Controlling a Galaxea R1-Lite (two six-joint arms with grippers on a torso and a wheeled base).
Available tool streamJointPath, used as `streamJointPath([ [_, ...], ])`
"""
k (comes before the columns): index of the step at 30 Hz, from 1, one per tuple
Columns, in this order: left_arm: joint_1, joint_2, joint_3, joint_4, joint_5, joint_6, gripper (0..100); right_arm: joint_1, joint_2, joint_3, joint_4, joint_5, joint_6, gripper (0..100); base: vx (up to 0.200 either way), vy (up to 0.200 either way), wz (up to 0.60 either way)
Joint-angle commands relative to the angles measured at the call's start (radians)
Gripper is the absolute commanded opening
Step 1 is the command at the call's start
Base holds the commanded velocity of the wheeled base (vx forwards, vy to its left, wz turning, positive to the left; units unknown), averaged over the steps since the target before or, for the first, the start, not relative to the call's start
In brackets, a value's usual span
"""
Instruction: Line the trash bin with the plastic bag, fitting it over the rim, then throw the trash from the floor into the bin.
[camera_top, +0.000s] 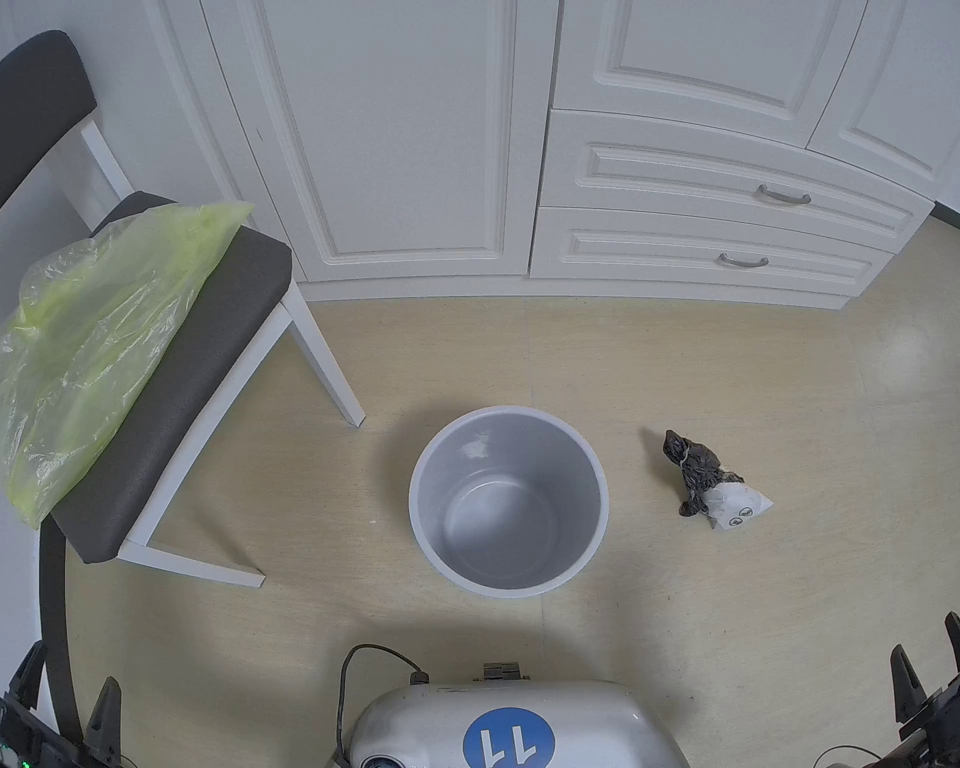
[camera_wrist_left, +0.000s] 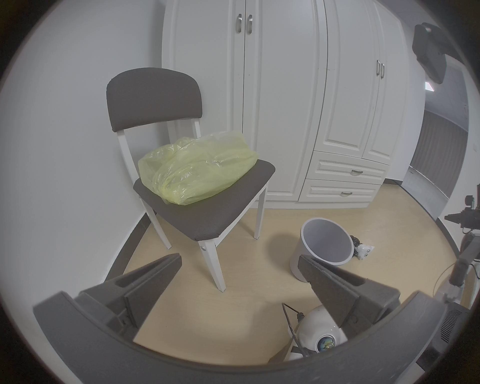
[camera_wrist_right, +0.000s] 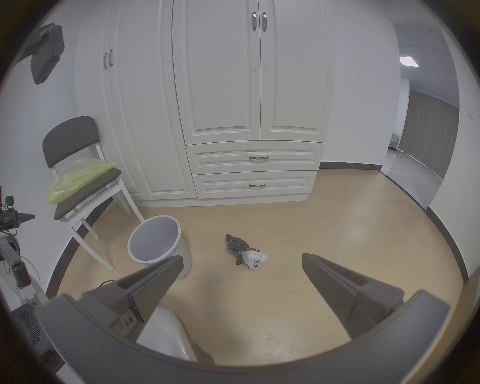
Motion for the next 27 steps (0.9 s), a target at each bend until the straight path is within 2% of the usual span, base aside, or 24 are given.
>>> streamJointPath([
  [1,0.000,-0.016,0.016,-0.001,0.002,0.000,100,-0.001,-0.015,0.018,0.002,0.000,0.000,100,0.000,0.000,0.00],
  [12,0.001,-0.016,0.018,0.001,0.011,0.008,100,-0.002,-0.016,0.016,0.000,-0.004,0.000,100,0.000,0.000,0.00],
  [15,0.001,-0.016,0.018,0.001,0.014,0.012,100,-0.002,-0.015,0.016,0.000,0.016,-0.048,100,0.000,0.000,0.00],
  [18,0.001,-0.016,0.018,0.001,-0.012,0.063,100,-0.002,-0.015,0.018,0.002,0.027,-0.060,100,0.000,0.000,0.00],
  [24,0.001,-0.016,0.018,-0.002,-0.030,0.072,100,-0.002,-0.016,0.018,0.000,0.027,-0.055,100,0.000,0.000,0.00],
  [27,0.003,-0.016,0.018,-0.001,-0.006,0.038,100,-0.001,-0.016,0.018,-0.003,0.008,-0.008,100,0.000,0.000,0.00],
])
